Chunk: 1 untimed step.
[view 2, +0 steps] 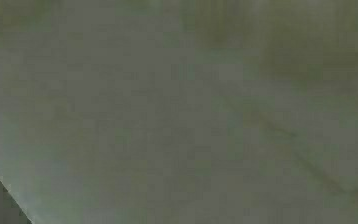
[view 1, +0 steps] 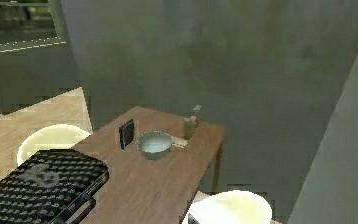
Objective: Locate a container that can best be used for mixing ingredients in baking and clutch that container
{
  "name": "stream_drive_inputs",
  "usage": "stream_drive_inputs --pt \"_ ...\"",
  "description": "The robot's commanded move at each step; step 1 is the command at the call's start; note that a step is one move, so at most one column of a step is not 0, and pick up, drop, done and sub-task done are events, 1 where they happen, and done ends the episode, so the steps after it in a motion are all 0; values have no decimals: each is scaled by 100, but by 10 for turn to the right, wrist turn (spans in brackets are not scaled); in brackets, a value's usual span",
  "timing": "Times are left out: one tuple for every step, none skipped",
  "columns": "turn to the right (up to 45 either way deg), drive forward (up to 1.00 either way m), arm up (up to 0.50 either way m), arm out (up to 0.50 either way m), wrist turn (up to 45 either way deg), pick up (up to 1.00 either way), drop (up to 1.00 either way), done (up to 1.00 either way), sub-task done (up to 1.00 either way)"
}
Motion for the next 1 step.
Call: stream_drive_inputs --pt "-450 0 0 0 0 0 0 0 0"
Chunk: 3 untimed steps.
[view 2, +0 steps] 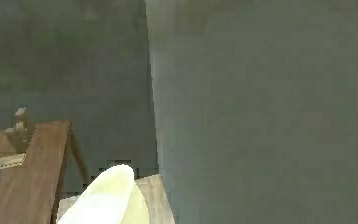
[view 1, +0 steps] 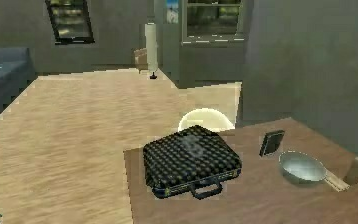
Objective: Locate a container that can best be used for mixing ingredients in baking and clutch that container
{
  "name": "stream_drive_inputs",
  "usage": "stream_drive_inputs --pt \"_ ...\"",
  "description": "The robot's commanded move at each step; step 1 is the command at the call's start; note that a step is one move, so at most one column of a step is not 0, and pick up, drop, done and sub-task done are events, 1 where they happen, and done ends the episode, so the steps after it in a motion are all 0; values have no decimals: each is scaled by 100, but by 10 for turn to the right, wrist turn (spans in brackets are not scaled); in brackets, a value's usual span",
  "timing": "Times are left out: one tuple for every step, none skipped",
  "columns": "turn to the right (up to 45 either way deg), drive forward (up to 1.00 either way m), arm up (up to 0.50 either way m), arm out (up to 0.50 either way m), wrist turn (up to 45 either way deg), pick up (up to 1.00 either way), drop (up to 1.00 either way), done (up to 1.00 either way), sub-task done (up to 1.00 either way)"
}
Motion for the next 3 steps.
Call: stream_drive_inputs --pt "-450 0 0 0 0 0 0 0 0" --pt "0 0 50 0 0 0 0 0 0" --pt "0 0 38 0 0 0 0 0 0"
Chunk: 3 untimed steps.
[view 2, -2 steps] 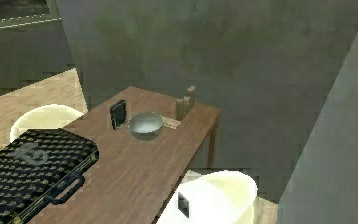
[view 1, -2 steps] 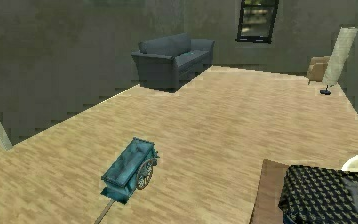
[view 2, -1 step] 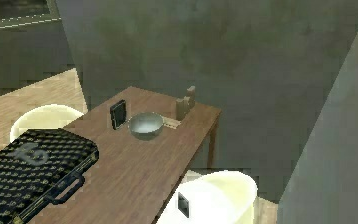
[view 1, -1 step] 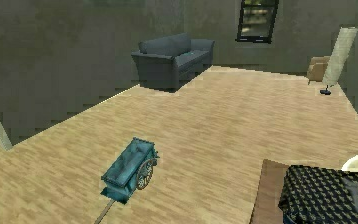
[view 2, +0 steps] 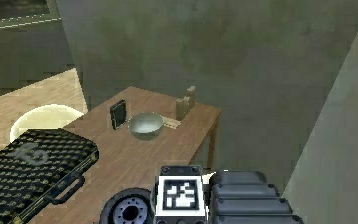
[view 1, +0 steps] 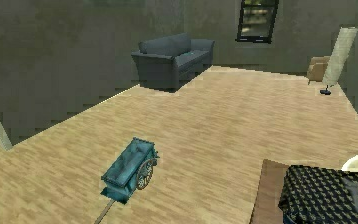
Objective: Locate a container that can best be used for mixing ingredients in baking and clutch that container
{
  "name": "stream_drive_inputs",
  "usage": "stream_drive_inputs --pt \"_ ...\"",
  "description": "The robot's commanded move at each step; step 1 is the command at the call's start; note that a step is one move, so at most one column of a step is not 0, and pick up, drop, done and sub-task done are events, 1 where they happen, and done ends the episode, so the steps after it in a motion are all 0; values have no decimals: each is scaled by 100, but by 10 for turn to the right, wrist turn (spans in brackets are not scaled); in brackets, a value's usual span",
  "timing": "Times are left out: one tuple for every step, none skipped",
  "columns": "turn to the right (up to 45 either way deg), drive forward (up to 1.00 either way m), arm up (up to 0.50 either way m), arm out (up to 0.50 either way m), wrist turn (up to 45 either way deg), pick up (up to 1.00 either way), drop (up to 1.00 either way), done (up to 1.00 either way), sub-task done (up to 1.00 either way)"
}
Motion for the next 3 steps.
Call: stream_drive_inputs --pt "0 0 0 50 0 0 0 0 0" --pt "0 0 0 0 450 0 0 0 0" --pt "0 0 0 0 450 0 0 0 0"
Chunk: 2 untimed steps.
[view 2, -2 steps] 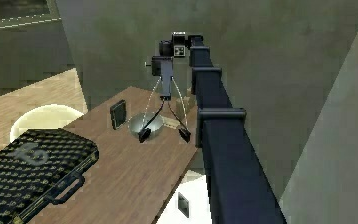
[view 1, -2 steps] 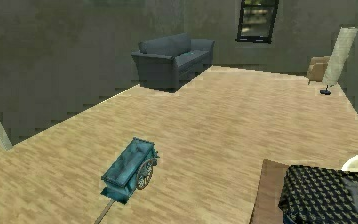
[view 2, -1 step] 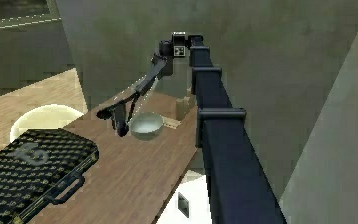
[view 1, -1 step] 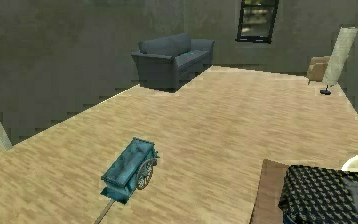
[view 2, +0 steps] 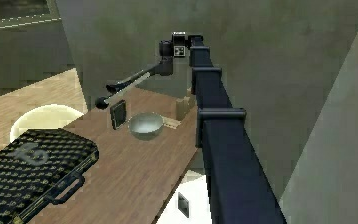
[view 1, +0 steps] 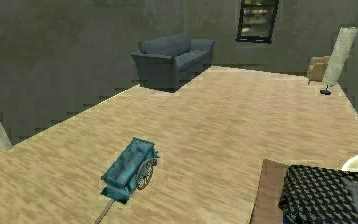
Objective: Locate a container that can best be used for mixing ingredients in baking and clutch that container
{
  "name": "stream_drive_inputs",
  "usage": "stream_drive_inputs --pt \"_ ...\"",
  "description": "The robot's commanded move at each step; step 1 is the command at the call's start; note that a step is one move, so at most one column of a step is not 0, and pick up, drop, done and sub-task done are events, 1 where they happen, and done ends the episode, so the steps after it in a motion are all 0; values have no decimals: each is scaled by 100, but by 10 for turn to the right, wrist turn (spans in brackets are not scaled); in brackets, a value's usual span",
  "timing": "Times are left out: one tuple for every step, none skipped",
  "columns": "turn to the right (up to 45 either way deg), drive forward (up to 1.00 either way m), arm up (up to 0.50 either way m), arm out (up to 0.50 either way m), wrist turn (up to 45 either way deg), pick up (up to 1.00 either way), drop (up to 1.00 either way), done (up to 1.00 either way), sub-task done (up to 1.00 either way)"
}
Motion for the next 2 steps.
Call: stream_drive_inputs --pt "0 0 0 0 420 0 0 0 0" --pt "0 0 -30 0 0 0 0 0 0"
